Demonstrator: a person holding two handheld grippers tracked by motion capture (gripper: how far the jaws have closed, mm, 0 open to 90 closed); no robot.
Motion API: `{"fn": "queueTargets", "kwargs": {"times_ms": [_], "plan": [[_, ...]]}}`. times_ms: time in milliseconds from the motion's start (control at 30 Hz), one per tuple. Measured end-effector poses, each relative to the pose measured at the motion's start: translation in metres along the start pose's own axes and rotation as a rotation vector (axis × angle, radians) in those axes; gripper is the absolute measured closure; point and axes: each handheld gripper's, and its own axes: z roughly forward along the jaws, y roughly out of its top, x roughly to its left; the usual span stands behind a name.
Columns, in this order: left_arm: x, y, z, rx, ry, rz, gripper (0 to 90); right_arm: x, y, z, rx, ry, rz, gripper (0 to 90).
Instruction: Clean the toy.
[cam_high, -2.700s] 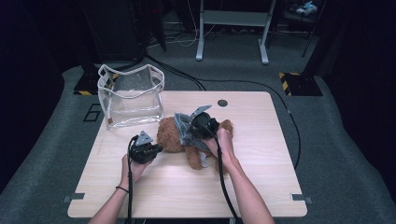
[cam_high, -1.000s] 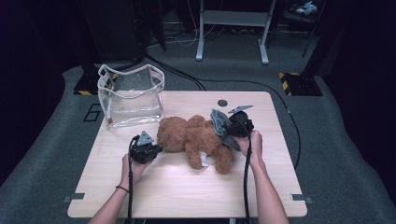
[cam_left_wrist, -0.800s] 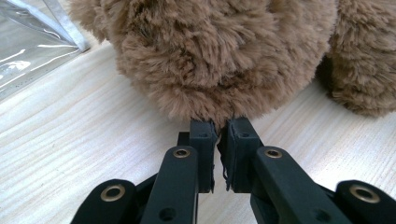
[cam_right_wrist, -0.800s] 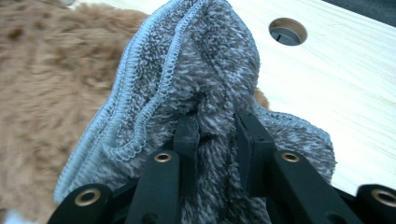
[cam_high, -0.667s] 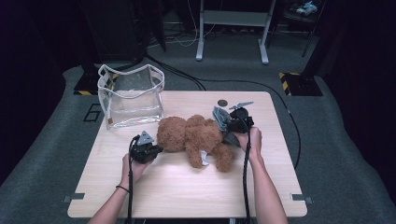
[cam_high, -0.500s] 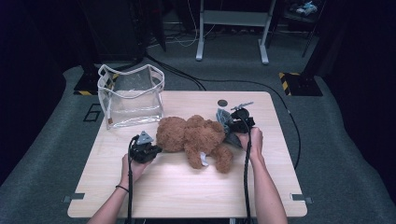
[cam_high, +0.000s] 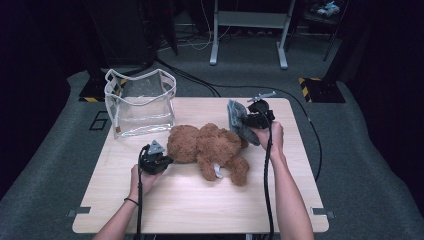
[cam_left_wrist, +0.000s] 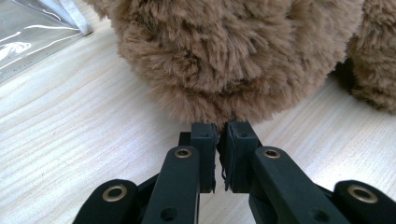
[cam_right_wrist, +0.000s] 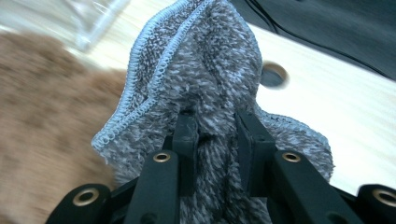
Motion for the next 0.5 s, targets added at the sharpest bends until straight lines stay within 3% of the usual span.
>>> {"fn": "queueTargets", "kwargs": {"times_ms": [133, 267, 500], "plan": [[0.0, 0.0, -0.001, 0.006, 0.001, 0.002, 84.3, 0.014, 0.016, 0.006, -0.003, 0.082, -0.03, 71.7], [0.0, 0.0, 0.0, 0.001, 0.0, -0.002, 84.4, 0.023, 0.016, 0.031, 0.086, 0.078, -0.058, 71.7], [-0.001, 0.001, -0.002, 0.011, -0.007, 0.006, 84.6, 0.009, -0.01, 0.066, 0.176, 0.086, 0.022, 72.0]]}}
